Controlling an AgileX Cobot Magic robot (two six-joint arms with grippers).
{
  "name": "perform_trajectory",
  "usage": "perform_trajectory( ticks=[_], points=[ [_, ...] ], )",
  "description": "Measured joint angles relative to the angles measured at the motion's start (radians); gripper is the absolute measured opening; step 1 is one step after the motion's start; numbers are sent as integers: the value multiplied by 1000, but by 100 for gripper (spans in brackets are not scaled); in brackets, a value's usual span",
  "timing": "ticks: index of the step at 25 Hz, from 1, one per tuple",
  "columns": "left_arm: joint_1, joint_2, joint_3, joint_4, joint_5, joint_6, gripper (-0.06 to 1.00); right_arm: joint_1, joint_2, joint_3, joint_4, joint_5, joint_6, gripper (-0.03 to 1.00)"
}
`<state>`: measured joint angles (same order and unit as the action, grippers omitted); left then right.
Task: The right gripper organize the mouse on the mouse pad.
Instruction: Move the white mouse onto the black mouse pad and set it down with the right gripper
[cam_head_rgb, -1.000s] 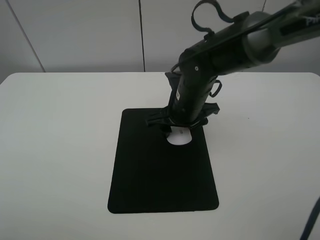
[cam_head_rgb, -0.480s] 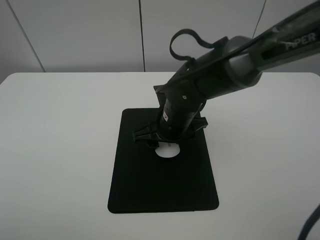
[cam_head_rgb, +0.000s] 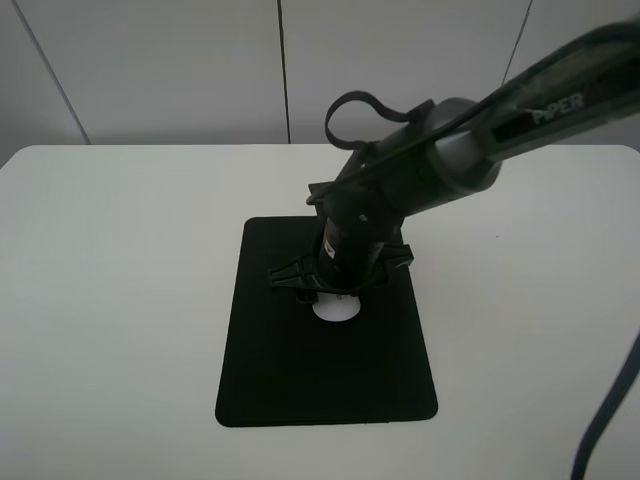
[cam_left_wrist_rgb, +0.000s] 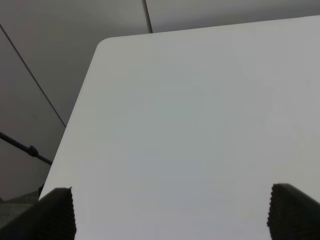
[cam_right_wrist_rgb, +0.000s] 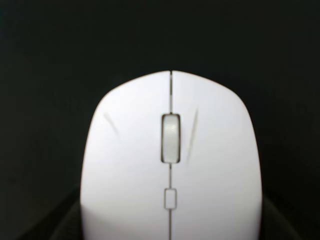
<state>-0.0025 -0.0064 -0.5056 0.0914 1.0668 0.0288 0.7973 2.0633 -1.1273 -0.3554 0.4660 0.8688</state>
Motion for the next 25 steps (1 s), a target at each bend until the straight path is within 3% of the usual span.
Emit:
perform_trajectory(
  ticks=[25],
  points=[
    [0, 0, 0, 0, 0, 0, 79, 0, 21, 0, -5, -27, 11, 61]
  ],
)
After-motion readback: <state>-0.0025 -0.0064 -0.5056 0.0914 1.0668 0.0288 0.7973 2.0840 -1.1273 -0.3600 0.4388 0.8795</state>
